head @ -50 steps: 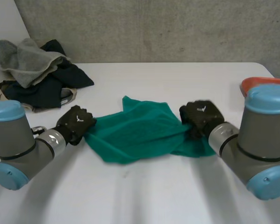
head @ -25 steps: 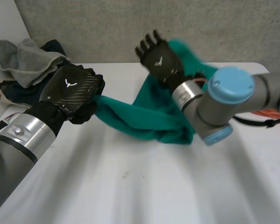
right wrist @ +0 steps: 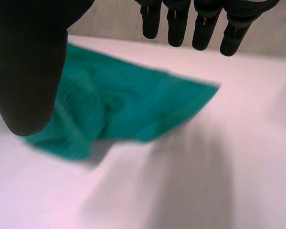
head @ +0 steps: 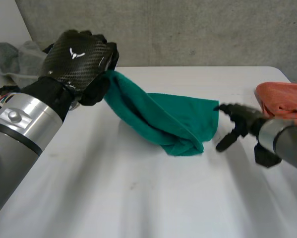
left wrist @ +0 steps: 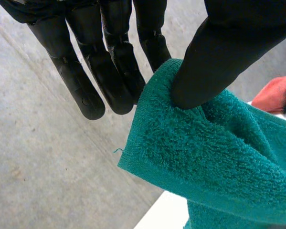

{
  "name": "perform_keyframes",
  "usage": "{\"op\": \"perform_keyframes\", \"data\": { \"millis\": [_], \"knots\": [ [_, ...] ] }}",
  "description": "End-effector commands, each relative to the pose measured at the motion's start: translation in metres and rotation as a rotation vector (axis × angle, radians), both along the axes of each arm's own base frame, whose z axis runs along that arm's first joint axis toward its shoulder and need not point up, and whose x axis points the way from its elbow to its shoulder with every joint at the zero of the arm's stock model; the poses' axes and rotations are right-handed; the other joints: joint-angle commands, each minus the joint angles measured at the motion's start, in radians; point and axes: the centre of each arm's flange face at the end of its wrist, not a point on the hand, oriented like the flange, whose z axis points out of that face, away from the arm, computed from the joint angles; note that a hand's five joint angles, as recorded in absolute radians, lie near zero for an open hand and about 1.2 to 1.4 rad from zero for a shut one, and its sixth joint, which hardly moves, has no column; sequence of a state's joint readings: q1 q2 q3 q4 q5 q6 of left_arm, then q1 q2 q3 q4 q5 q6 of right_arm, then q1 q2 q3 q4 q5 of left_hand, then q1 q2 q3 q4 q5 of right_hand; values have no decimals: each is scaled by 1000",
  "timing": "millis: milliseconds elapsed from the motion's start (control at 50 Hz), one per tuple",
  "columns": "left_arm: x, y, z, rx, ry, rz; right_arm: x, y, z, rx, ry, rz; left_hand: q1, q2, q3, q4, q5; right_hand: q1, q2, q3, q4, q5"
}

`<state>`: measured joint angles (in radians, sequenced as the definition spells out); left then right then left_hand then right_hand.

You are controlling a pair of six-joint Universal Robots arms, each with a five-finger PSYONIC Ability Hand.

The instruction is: Fold the laundry.

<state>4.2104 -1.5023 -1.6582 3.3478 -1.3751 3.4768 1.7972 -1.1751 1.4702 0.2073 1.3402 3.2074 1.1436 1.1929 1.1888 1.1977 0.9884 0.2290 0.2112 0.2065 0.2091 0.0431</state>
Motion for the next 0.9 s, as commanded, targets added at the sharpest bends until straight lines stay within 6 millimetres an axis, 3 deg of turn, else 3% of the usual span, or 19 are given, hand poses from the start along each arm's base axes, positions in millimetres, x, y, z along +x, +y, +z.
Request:
{"op": "perform_keyframes", "data": {
  "millis": [20,80,140,180,200,300,380,400,440,460,520,580,620,700,740,760,780,860,900],
  "knots": [
    [-9,10,17,-33,26,-21,12,2,-43,89,-169,2,253,203,207,199,233,29,47,52,49,40],
    [-10,12,23,-42,34,-27,25,-3,-54,89,-218,12,253,203,207,199,233,129,146,151,148,140],
    [-11,13,29,-52,41,-27,54,-1,-68,83,-229,72,253,203,207,199,233,472,490,494,492,483],
    [-10,12,32,-55,47,-19,64,0,-70,77,-224,95,253,203,207,199,233,739,757,762,759,750],
    [-9,13,34,-60,49,-14,66,-2,-68,65,-222,95,253,203,207,199,233,1103,1121,1126,1123,1114],
    [-4,12,42,-83,69,29,58,-7,-52,6,-201,46,253,203,207,199,233,1167,1185,1190,1187,1179],
    [1,12,48,-98,75,45,35,-11,11,-203,-101,56,253,203,207,199,233,1167,1185,1190,1187,1179],
    [2,12,49,-102,76,48,18,-16,38,-321,-1,54,253,203,207,199,233,1167,1185,1190,1187,1179],
    [6,12,53,-116,71,63,2,-17,63,-433,127,50,253,203,207,199,233,1167,1185,1190,1187,1179],
    [8,11,54,-124,69,72,-9,-15,84,-527,245,53,253,203,207,199,233,1167,1185,1190,1187,1179],
    [21,7,62,-166,50,127,-19,-4,129,-720,434,47,253,203,207,199,233,1167,1185,1190,1187,1179],
    [33,-2,65,-193,28,187,-20,12,163,-822,523,14,253,203,207,199,233,1167,1185,1190,1187,1179],
    [38,-7,62,-188,2,210,-21,19,171,-831,554,9,253,203,207,199,233,1167,1185,1190,1187,1179],
    [37,-15,44,-123,-43,217,-16,29,163,-782,627,78,253,203,207,199,233,1167,1185,1190,1187,1179],
    [35,-20,29,-80,-73,215,-2,33,146,-733,691,170,253,203,207,199,233,1167,1185,1190,1187,1179],
    [31,-29,9,-26,-121,212,3,33,138,-712,709,200,253,203,207,199,233,1167,1185,1190,1187,1179],
    [30,-31,3,-9,-136,211,9,28,121,-666,749,249,253,203,207,199,233,1167,1185,1190,1187,1179],
    [20,-59,-52,119,-262,213,12,10,83,-553,818,289,253,203,207,199,233,1167,1185,1190,1187,1179],
    [16,-68,-68,150,-293,211,14,5,73,-530,830,300,253,203,207,199,233,1167,1185,1190,1187,1179]
  ]
}}
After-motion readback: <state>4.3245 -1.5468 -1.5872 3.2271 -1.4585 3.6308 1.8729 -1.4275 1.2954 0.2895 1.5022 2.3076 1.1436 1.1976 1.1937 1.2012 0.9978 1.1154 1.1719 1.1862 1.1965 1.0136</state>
